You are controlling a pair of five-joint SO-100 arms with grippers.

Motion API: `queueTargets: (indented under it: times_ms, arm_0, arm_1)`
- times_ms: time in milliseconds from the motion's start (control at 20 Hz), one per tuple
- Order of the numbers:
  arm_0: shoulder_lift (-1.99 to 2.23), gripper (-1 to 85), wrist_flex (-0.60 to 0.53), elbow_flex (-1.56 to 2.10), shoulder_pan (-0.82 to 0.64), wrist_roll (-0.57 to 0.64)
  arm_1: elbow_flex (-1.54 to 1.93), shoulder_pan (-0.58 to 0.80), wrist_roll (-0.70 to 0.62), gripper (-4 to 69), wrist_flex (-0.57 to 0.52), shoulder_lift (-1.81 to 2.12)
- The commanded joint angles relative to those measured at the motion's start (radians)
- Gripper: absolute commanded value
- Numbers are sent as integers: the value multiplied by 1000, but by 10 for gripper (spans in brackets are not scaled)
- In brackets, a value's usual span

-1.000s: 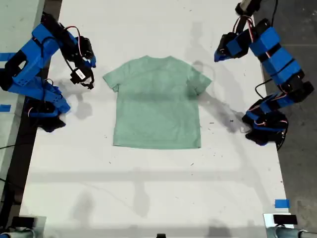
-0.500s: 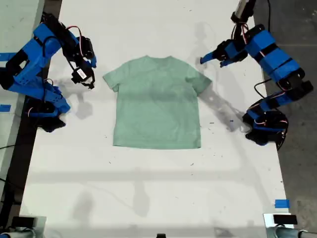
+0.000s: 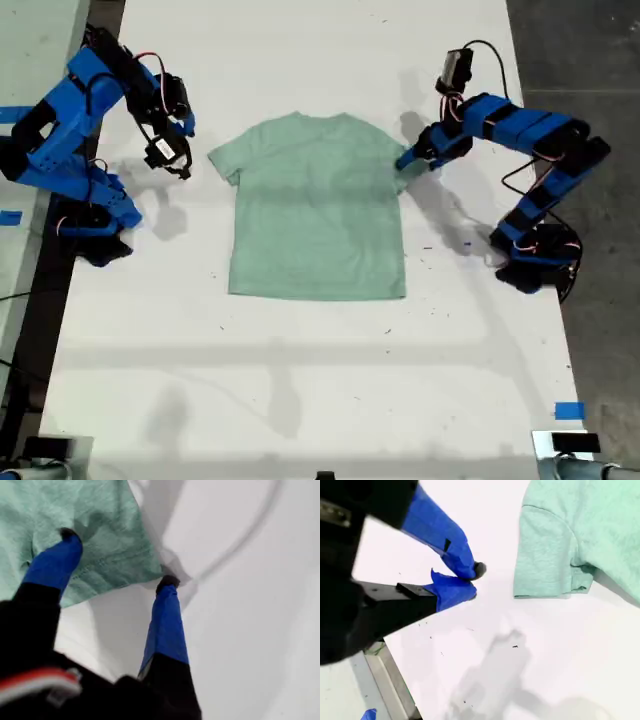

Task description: Fold tshirt

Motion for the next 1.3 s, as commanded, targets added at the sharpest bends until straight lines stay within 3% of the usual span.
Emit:
queueTargets:
  times_ms: [0,100,400,700,800,1050,1250]
  arm_0:
    - [3,0,-11,-6,8,0]
    - [3,0,-15,-2,12,0]
    - [6,0,-25,12,23,-6]
    - [32,0,-31,40,23,-9]
    - [32,0,-35,41,25,-9]
    - [31,0,-43,44,26,-9]
    - [31,0,-44,48,34,-11]
  arm_1:
    - [-38,8,-17,133,-49,-60]
    - [-98,6,-28,32,-17,-123]
    - [-179,8,-17,-6,58,-114]
    - [-451,-12,-9,-13,402,127]
    - [-514,-28,9,-13,445,161]
    - [-649,-222,181,-13,393,46]
    - [-782,-396,339,-13,204,-127]
